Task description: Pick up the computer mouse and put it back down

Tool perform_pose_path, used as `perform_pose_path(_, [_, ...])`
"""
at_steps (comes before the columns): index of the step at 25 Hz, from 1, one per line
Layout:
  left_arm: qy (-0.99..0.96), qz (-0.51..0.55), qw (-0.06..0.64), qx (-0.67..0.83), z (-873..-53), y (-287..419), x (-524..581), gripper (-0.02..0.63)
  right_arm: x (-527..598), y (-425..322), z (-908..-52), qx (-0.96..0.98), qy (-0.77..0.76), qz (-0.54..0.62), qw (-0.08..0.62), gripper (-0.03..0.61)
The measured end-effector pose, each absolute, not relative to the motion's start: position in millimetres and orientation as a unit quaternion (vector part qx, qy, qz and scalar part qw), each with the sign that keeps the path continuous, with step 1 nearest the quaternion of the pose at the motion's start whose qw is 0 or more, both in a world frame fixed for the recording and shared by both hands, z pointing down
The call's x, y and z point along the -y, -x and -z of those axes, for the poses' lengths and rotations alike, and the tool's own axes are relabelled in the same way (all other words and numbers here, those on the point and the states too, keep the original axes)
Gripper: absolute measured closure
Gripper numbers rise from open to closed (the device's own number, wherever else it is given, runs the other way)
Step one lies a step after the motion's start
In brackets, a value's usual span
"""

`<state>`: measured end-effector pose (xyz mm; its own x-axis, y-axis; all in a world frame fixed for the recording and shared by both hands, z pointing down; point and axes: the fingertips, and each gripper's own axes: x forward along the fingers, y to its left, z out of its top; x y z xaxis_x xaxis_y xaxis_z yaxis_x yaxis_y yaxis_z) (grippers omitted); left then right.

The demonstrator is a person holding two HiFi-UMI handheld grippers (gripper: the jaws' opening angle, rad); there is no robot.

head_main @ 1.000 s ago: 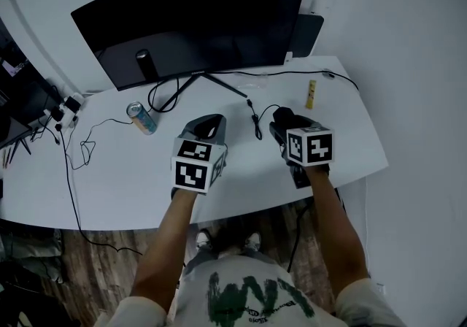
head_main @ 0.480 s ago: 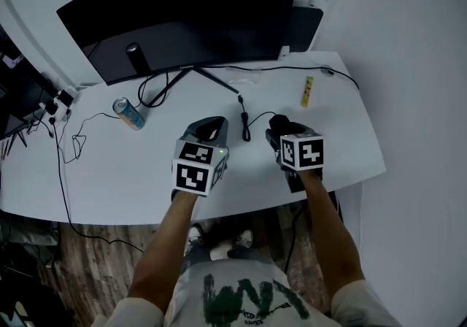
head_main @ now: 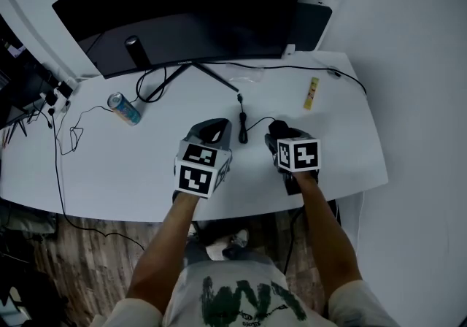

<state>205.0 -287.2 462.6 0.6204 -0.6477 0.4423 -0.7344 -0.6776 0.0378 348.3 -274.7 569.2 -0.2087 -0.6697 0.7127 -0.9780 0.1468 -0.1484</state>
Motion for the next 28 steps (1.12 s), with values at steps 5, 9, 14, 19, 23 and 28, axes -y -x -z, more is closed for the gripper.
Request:
perform_pose_path(5, [-0.888,-0.214,0.109,0.392,-472.3,-207.2,291.5,0.611,280.7,-353.4,-587.6,0.71,-0.574,-0.314,0.262,0.267])
perform_pose_path(9, [-0.885,-0.221,0.115,0.393,-479.0,-207.2,294.1,0.611,284.4,-355.4,-598.8,0.707,-0.572,-0.315,0.272,0.267])
perform_pose_path(14, [-0.883,-0.218,0.122,0.398,-487.3,-208.1,299.4,0.611,287.8,-353.4,-606.9,0.708,-0.568,-0.313,0.28,0.267])
perform_pose_path(19, [-0.884,-0.22,0.122,0.395,-492.1,-211.2,300.8,0.611,288.3,-351.8,-610.6,0.709,-0.567,-0.312,0.278,0.264])
perform_pose_path(23, [-0.884,-0.22,0.121,0.395,-489.4,-208.8,300.9,0.611,286.9,-353.4,-612.6,0.705,-0.574,-0.305,0.285,0.261])
perform_pose_path(28, [-0.883,-0.213,0.12,0.401,-484.7,-200.7,303.8,0.611,288.9,-353.4,-608.3,0.703,-0.581,-0.305,0.275,0.259])
